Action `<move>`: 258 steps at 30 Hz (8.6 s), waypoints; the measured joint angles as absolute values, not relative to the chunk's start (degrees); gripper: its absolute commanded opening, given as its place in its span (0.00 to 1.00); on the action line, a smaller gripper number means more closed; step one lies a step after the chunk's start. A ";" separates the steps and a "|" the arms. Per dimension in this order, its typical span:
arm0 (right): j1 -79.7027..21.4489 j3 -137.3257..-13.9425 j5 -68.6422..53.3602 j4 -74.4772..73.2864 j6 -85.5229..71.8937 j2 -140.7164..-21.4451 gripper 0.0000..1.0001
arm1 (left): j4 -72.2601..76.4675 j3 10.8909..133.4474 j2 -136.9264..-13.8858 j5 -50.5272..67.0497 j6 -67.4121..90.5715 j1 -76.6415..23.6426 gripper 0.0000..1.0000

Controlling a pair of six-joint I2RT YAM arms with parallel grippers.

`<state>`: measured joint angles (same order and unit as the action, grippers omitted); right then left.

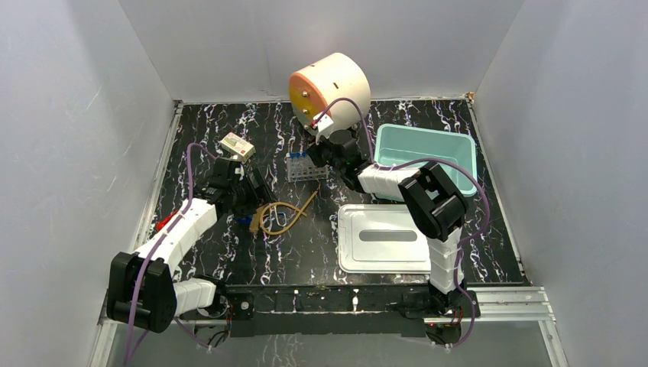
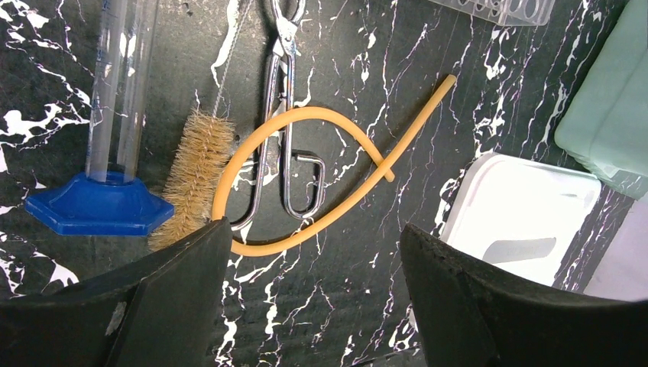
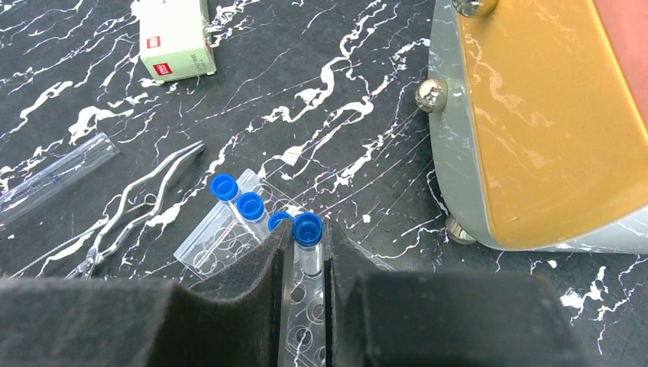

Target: Organize the chemistry lab equipment

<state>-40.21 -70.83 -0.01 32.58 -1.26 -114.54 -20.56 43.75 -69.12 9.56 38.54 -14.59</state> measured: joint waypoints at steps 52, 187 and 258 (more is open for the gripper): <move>-40.21 -69.34 -2.07 35.77 2.04 -117.82 0.28 | -20.34 43.09 -69.12 9.41 37.85 -14.57 0.79; -40.21 -49.67 -1.50 -8.86 -27.24 -55.55 0.63 | -31.38 45.56 -84.33 -4.08 47.31 -23.77 0.13; -46.63 -77.47 -27.75 -7.27 -17.63 -83.74 0.80 | -40.32 77.87 -60.73 18.63 4.93 -24.18 0.00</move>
<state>-46.63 -77.47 -27.75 -7.27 -17.63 -83.74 -40.32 77.87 -60.73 18.63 4.93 -24.18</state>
